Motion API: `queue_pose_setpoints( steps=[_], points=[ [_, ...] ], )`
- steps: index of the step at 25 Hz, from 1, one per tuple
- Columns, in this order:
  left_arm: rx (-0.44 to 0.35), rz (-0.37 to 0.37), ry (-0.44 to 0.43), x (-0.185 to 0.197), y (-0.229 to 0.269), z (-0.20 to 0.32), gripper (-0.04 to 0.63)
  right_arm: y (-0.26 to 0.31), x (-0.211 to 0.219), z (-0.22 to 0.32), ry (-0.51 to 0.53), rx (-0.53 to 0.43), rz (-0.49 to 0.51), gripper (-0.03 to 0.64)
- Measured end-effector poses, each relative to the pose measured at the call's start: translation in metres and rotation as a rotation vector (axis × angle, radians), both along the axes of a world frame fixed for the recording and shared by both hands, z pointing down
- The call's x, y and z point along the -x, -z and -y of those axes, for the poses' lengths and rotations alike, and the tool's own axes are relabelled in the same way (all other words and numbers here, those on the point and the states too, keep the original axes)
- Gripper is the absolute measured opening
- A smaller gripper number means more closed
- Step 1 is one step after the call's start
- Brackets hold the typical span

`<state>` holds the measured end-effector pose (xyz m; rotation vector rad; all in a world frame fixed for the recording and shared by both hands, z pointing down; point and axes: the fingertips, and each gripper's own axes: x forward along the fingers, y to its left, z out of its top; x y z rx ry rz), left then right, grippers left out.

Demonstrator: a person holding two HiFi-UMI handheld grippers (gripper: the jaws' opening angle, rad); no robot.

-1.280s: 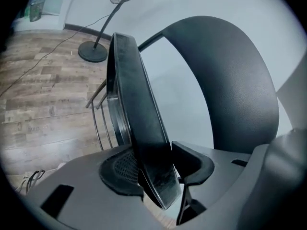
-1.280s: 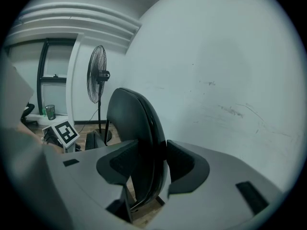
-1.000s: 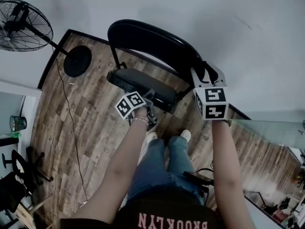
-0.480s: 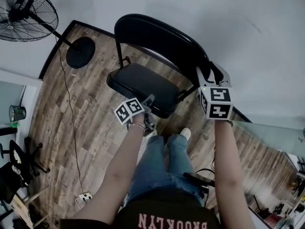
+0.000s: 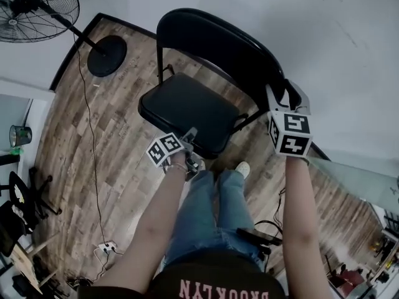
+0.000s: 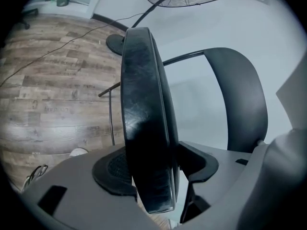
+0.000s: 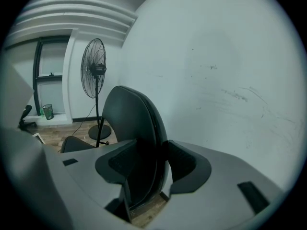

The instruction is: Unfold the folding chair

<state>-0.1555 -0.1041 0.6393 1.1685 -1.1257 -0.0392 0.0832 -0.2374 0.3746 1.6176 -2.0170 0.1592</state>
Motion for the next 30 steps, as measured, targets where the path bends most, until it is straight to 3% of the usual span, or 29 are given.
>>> queue_pose_setpoints(
  steps=[12,30],
  points=[
    [0.035,0.028,0.058,0.021,-0.03,-0.026,0.262,-0.014,0.001,-0.001,0.038,0.005,0.017,0.198],
    [0.002,0.0,0.078,0.043,-0.079,-0.061,0.267,-0.043,-0.002,-0.004,0.071,-0.063,0.017,0.198]
  ],
)
